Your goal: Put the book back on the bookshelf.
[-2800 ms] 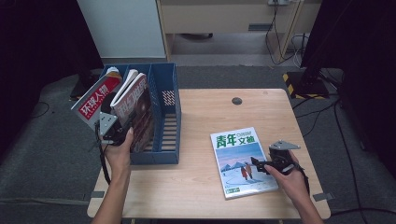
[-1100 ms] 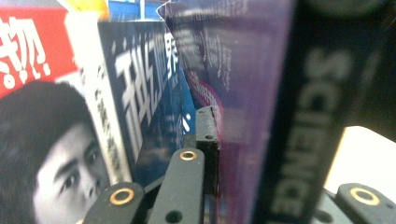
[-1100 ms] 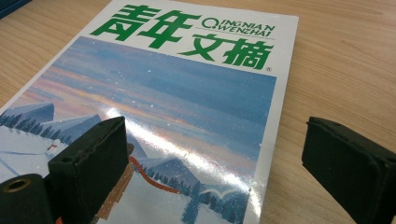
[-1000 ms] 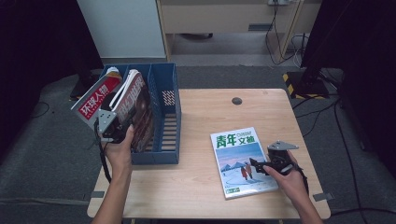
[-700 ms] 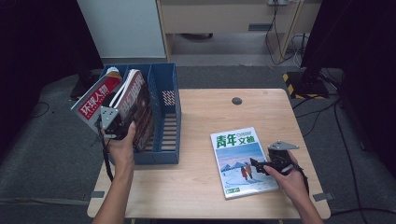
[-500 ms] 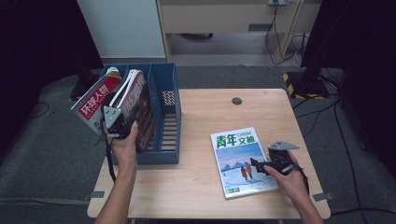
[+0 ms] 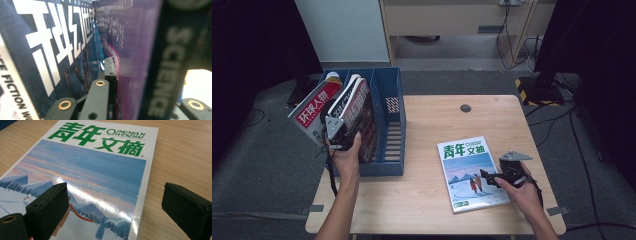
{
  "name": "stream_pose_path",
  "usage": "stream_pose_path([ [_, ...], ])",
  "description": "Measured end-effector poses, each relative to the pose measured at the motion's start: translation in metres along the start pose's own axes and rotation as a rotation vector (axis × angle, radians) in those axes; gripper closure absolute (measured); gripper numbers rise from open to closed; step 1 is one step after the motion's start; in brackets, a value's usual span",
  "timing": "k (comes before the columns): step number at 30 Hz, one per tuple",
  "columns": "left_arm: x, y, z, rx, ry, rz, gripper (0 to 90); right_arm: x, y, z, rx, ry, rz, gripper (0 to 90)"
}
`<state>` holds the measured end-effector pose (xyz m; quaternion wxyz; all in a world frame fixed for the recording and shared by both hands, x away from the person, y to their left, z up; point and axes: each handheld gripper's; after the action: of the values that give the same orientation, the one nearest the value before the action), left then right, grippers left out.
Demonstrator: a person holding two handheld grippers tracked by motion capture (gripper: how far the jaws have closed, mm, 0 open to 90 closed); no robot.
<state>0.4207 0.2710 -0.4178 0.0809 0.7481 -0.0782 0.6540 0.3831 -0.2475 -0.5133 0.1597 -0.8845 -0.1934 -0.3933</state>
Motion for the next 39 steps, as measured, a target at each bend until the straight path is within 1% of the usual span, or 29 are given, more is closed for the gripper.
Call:
stream_pose_path([
  [6, -0.003, -0.003, -0.004, 0.0, 0.004, -0.01, 82.4, 0.0, -0.001, 0.0, 0.001, -0.001, 0.003, 7.5],
  [11, 0.0, -0.002, -0.008, -0.006, 0.027, -0.02, 78.1, 0.0, -0.001, 0.0, 0.002, -0.004, 0.0, 7.5],
  [13, 0.002, -0.001, -0.011, -0.007, 0.026, -0.006, 77.8, 0.0, -0.001, 0.0, 0.004, -0.005, -0.006, 7.5],
  [14, 0.002, -0.001, -0.011, -0.007, 0.026, -0.006, 77.1, 0.0, -0.001, 0.0, 0.004, -0.005, -0.006, 7.5],
  [15, 0.002, 0.001, -0.014, 0.003, 0.026, 0.004, 76.0, 0.0, -0.002, 0.0, 0.006, -0.008, -0.001, 7.5],
  [17, 0.002, 0.001, -0.015, 0.005, 0.023, 0.006, 75.1, 0.0, -0.002, 0.001, 0.004, -0.007, -0.004, 7.5],
  [18, 0.001, 0.002, -0.017, 0.005, 0.023, 0.001, 73.5, 0.0, -0.002, 0.001, 0.006, -0.01, -0.007, 7.5],
  [20, 0.0, 0.001, -0.019, 0.007, 0.024, -0.003, 73.9, 0.0, -0.004, 0.001, 0.01, -0.01, 0.001, 7.5],
  [24, -0.004, -0.001, -0.025, 0.008, 0.024, -0.019, 74.4, 0.0, -0.004, 0.002, 0.007, -0.01, -0.006, 7.4],
  [27, -0.004, -0.001, -0.027, 0.012, 0.027, -0.015, 74.6, 0.0, -0.004, 0.002, 0.008, -0.011, -0.012, 7.4],
  [29, -0.004, -0.002, -0.031, 0.02, 0.03, -0.024, 75.0, 0.0, -0.005, 0.002, 0.008, -0.007, -0.006, 7.4],
  [32, -0.005, -0.004, -0.033, 0.024, 0.024, -0.034, 78.8, 0.0, -0.005, 0.002, 0.007, -0.007, -0.006, 7.4],
  [33, -0.005, -0.006, -0.034, 0.015, 0.014, -0.035, 81.8, 0.0, -0.005, 0.002, 0.008, -0.009, -0.007, 7.4],
  [34, -0.005, -0.006, -0.034, 0.015, 0.014, -0.035, 82.8, 0.0, -0.005, 0.002, 0.008, -0.009, -0.007, 7.4],
  [37, -0.004, -0.006, -0.033, 0.021, 0.011, -0.025, 83.7, 0.0, -0.005, 0.002, 0.009, -0.009, -0.008, 7.3],
  [39, -0.005, -0.006, -0.032, 0.021, 0.018, -0.032, 83.9, 0.0, -0.005, 0.002, 0.009, -0.007, -0.003, 7.3],
])
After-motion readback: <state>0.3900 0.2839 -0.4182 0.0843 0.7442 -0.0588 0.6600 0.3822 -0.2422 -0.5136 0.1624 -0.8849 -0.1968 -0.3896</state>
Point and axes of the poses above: each handheld gripper's, and its own axes: z roughly forward along the jaws, x roughly out of its top, y roughly to its right, and after that the axes turned 4 degrees about z, right-handed
